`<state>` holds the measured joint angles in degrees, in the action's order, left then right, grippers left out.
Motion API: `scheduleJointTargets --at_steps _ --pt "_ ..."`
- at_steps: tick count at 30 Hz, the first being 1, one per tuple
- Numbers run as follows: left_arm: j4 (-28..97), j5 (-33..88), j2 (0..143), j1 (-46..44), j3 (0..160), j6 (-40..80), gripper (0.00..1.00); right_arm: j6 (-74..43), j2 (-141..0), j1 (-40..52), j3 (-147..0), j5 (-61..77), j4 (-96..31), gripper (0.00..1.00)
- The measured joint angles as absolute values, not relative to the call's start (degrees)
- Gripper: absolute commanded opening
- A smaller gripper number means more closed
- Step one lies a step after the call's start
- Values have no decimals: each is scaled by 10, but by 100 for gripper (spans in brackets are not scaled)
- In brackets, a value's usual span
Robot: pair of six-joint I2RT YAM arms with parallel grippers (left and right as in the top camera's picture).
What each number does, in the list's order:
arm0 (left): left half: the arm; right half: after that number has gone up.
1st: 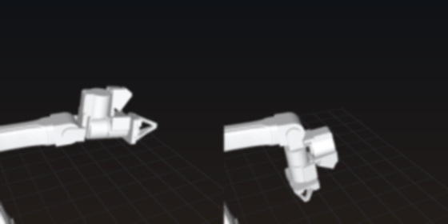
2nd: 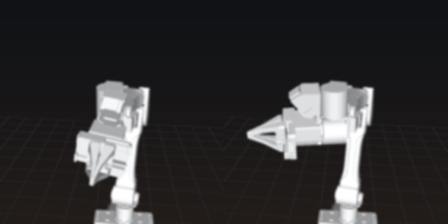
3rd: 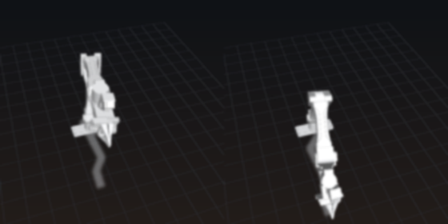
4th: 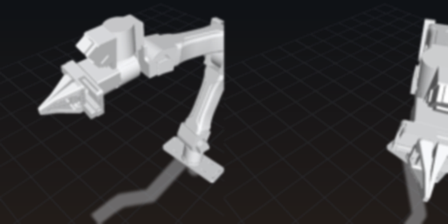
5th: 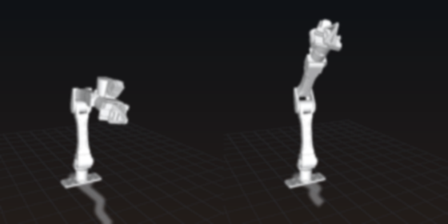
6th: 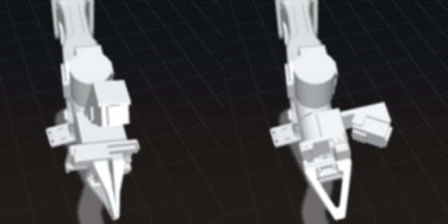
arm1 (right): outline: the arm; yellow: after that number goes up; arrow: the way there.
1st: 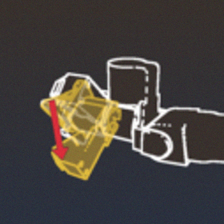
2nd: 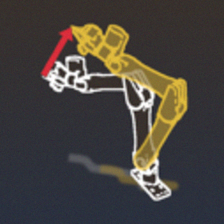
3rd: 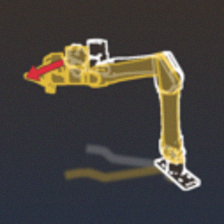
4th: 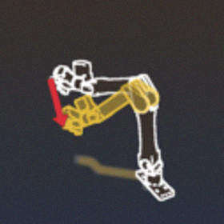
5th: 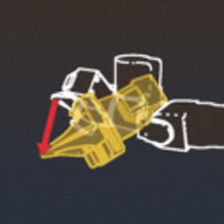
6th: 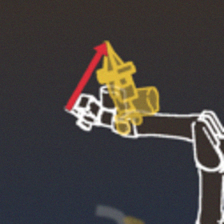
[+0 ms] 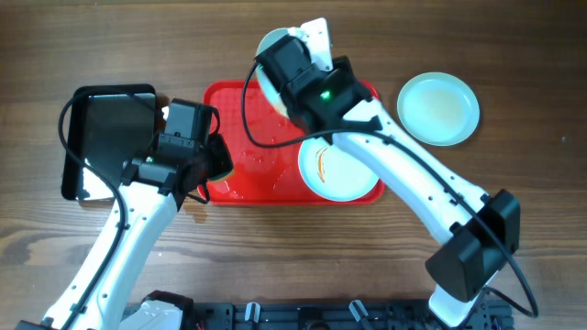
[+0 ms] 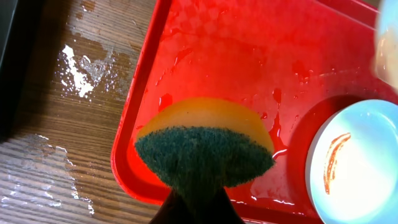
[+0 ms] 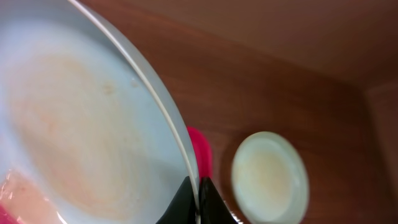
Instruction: Clean dirty plates on tray and stack at the side
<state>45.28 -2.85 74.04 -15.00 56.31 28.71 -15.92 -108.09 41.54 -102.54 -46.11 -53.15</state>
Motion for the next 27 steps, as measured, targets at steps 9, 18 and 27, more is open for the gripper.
scheduleJointTargets --at_steps 9,18,27 --pt "453 -29 744 -150 563 288 4 -150 -1081 452 -1025 -652 -522 4" --pt "453 -28 744 -150 563 288 4 -97 -1081 502 -1025 -749 -482 4" --pt "453 -28 744 -150 563 288 4 -83 -1081 508 -1025 -739 -482 4"
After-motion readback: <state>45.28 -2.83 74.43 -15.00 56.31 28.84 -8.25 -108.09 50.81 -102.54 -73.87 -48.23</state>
